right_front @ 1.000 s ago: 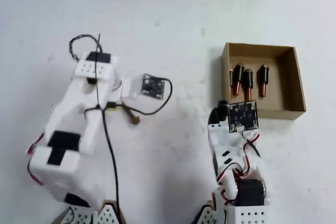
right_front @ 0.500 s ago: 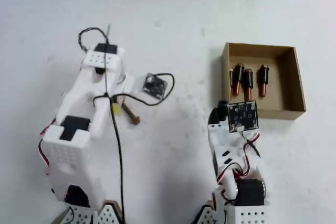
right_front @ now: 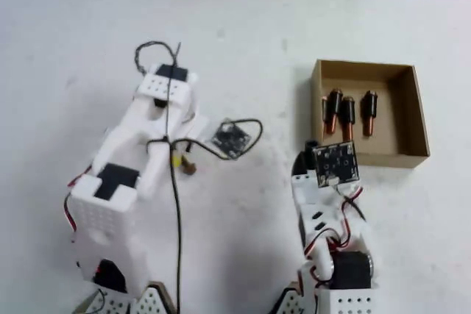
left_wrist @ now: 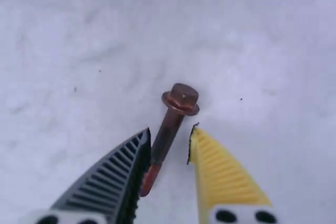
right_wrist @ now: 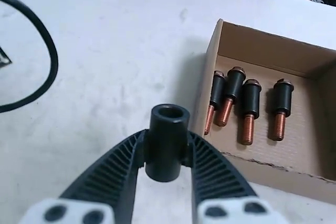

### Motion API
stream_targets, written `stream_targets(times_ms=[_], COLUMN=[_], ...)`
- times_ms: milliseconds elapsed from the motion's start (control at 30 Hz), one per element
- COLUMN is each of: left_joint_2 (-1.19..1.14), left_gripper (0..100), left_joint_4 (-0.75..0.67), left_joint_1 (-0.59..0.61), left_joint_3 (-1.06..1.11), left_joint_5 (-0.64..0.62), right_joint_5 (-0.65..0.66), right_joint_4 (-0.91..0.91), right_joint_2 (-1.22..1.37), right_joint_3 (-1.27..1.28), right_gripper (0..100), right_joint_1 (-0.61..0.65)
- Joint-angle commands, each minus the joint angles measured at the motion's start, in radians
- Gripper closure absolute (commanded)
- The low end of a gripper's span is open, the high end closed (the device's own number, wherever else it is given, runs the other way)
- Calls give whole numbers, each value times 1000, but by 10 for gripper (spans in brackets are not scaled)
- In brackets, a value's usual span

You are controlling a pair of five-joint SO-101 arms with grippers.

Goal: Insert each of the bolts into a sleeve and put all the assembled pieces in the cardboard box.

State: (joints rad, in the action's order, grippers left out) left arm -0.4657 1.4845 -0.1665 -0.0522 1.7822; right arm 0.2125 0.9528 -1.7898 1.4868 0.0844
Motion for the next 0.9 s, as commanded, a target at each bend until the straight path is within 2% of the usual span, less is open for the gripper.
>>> stream_targets(times_ms=[0, 500, 867], left_joint_2=[12, 8, 10], left_gripper=[846, 846, 846], left_joint_4=[9, -153, -149], left_joint_1=[-19, -12, 19], left_joint_3=[-43, 64, 109], left_joint_5=[12, 51, 52], right_joint_5=[12, 12, 12], right_joint_4=[-22, -22, -22], right_joint_2=[-13, -13, -13], right_joint_3=[-8, -8, -8], right_gripper=[981, 981, 981], right_joint_1=[-7, -7, -8])
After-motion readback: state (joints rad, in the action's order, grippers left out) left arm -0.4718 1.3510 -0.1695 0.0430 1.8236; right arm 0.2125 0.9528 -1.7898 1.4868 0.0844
